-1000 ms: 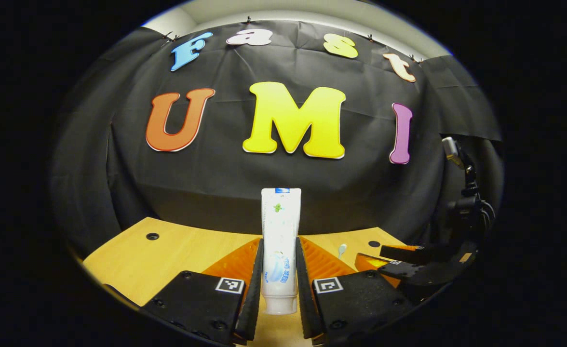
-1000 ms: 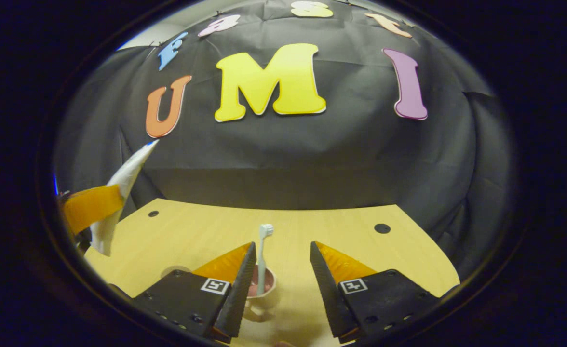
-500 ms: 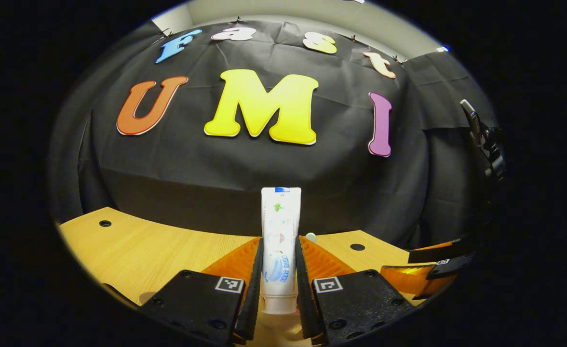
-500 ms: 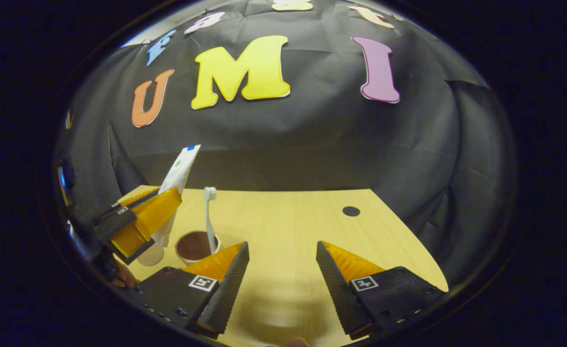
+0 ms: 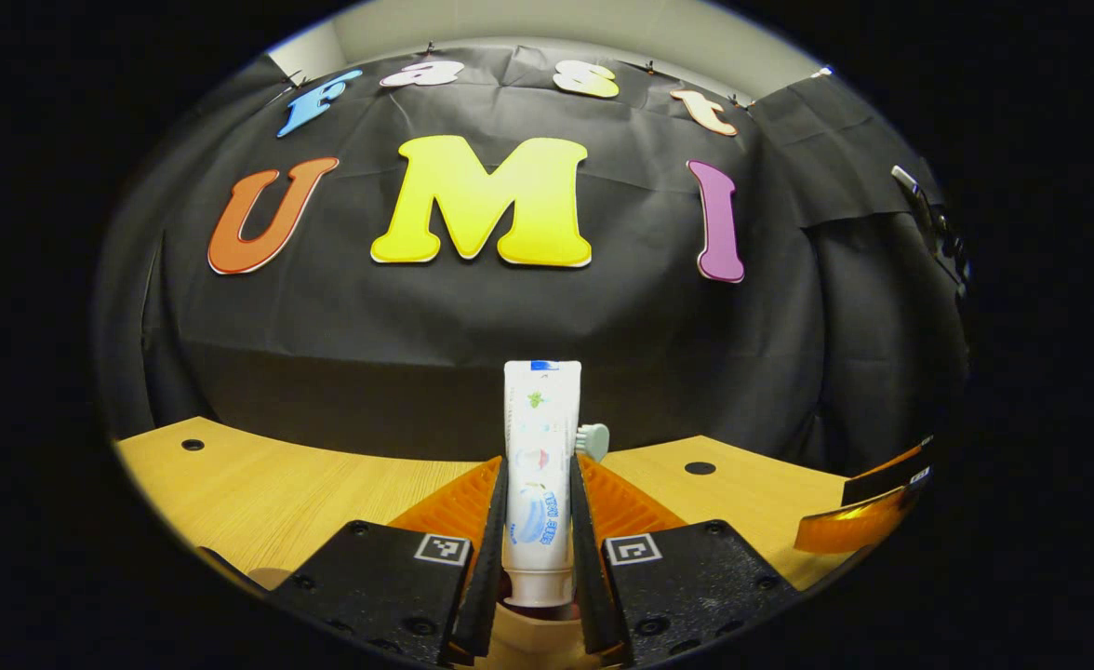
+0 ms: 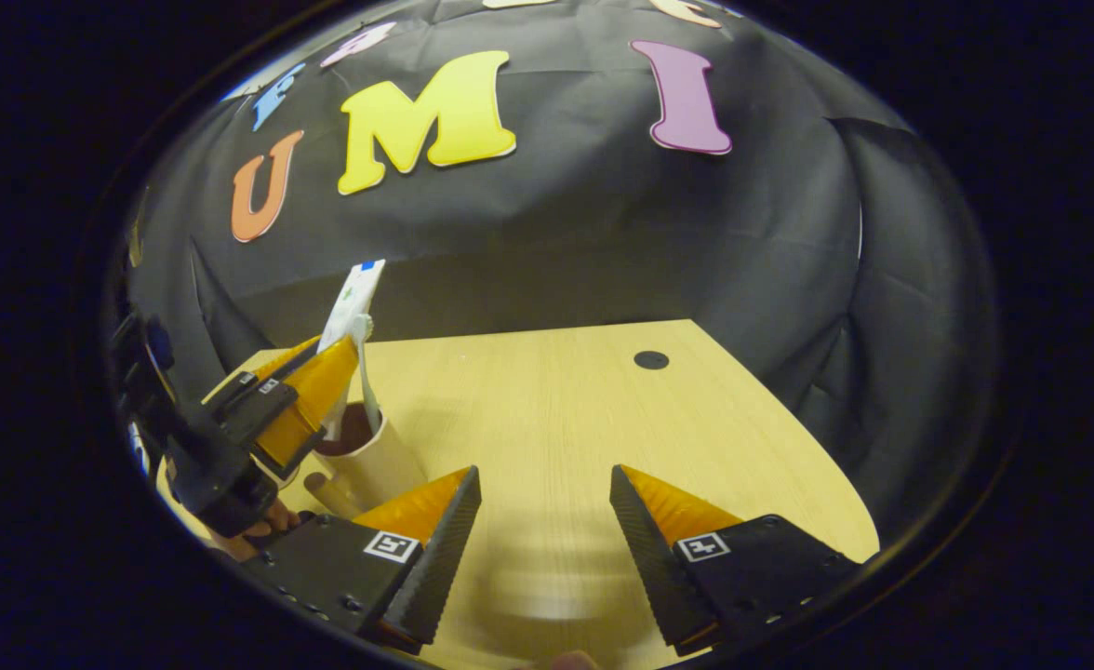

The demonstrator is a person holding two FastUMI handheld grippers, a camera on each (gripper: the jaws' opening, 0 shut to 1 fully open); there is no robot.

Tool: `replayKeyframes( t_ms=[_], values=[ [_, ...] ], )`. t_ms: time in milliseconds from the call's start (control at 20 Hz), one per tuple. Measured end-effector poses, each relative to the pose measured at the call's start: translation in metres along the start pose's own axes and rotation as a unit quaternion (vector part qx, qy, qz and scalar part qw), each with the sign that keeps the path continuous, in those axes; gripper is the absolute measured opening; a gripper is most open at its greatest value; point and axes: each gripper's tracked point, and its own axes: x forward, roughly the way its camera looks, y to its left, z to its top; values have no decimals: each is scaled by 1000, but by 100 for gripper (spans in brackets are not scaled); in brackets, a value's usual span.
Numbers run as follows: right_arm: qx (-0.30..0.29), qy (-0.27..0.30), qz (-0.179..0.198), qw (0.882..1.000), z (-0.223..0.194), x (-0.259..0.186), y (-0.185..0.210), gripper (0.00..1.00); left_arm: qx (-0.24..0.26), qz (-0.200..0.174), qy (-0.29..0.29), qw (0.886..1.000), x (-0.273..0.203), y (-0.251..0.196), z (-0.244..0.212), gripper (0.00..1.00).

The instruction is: Put the toothbrush and toothpaste on the desktop into the cup, then pick up the cup and place it on the coaster on the desktop.

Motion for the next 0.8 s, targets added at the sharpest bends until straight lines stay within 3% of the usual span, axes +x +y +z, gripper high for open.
replayKeyframes(
  t_ms=[200,250,300,600,800],
  values=[
    [-4,-2,0,1000,-3,-3,5,85,-8,10,23,1000,-5,4,-19,41],
    [-5,-1,0,1000,-3,-4,7,85,-10,11,25,1000,-8,3,-20,49],
    [-6,-1,0,1000,-4,-5,9,85,-11,10,27,1000,-10,2,-21,42],
    [-3,1,-1,1000,-3,-11,23,89,-6,11,31,999,-39,8,-12,48],
    [-1,1,0,1000,7,-19,39,89,-4,24,39,999,-65,28,7,61]
  ],
)
